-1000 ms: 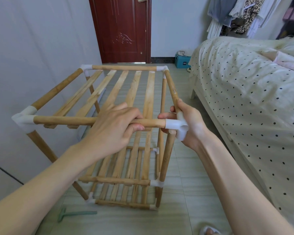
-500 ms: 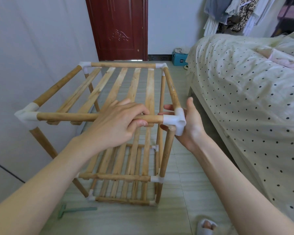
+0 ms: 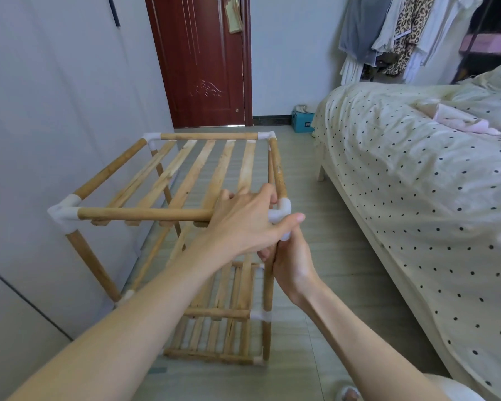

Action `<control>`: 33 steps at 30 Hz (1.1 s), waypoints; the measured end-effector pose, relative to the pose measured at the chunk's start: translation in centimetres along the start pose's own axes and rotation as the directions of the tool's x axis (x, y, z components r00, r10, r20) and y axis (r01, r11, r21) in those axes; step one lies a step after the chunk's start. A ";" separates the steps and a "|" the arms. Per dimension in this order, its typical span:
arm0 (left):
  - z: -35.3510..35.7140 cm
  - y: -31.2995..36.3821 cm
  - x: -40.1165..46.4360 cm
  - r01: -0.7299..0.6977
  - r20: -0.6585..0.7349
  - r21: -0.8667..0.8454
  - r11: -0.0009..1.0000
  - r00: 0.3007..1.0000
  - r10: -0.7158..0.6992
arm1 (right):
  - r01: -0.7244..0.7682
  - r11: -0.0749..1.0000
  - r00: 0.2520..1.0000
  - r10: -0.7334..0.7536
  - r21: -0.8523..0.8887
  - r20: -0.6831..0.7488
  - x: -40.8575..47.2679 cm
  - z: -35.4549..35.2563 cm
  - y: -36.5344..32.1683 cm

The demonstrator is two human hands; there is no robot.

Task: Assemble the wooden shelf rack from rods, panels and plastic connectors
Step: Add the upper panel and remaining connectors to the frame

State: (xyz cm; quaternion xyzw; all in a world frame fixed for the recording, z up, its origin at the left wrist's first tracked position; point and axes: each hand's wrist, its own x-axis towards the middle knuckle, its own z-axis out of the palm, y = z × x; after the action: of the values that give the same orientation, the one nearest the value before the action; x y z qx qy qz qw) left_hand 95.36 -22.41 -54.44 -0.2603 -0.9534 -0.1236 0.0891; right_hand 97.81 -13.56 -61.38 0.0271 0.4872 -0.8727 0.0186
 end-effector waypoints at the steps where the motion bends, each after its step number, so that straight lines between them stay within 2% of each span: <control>1: 0.0 0.1 0.3 0.028 -0.012 0.028 0.999 1.000 -0.027 | 0.018 1.000 1.000 -0.018 0.010 0.018 0.0 0.0 0.1; 4: -0.4 0.0 0.9 0.044 -0.074 -0.022 0.999 0.996 -0.046 | 0.050 0.999 0.997 -0.051 0.019 0.052 0.3 0.1 0.2; 10: -1.6 -0.2 0.8 0.022 -0.107 -0.080 0.997 0.994 -0.030 | -0.008 0.998 0.998 0.012 -0.064 0.064 0.6 0.0 0.9; 13: -2.7 -0.9 1.1 0.035 -0.125 -0.088 0.996 0.991 -0.046 | -0.008 0.997 1.000 0.010 -0.083 0.015 0.8 -0.3 0.6; 16: -3.2 -1.6 0.9 0.027 -0.083 -0.098 0.995 0.996 -0.035 | -0.008 0.984 1.000 0.006 -0.178 -0.010 0.7 -0.7 0.5; 24: -2.2 -1.6 0.1 0.002 -0.071 -0.025 1.000 0.997 -0.004 | -0.025 0.937 0.996 -0.007 -0.348 -0.091 0.3 0.3 1.0; 29: -2.1 -1.9 -0.5 -0.022 -0.023 -0.041 0.999 1.000 0.021 | -0.035 0.975 0.998 0.022 -0.220 -0.060 0.0 0.6 1.1; 33: -1.5 -1.8 -1.5 -0.041 -0.048 0.104 0.994 0.998 0.046 | -0.096 0.994 0.995 0.096 -0.042 -0.016 0.0 0.7 0.9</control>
State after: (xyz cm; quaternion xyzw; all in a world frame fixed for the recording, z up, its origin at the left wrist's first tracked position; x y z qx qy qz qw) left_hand 95.91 -25.02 -53.74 -0.2730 -0.9500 -0.0787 0.1292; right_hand 97.84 -14.64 -61.79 0.0560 0.5038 -0.8601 0.0577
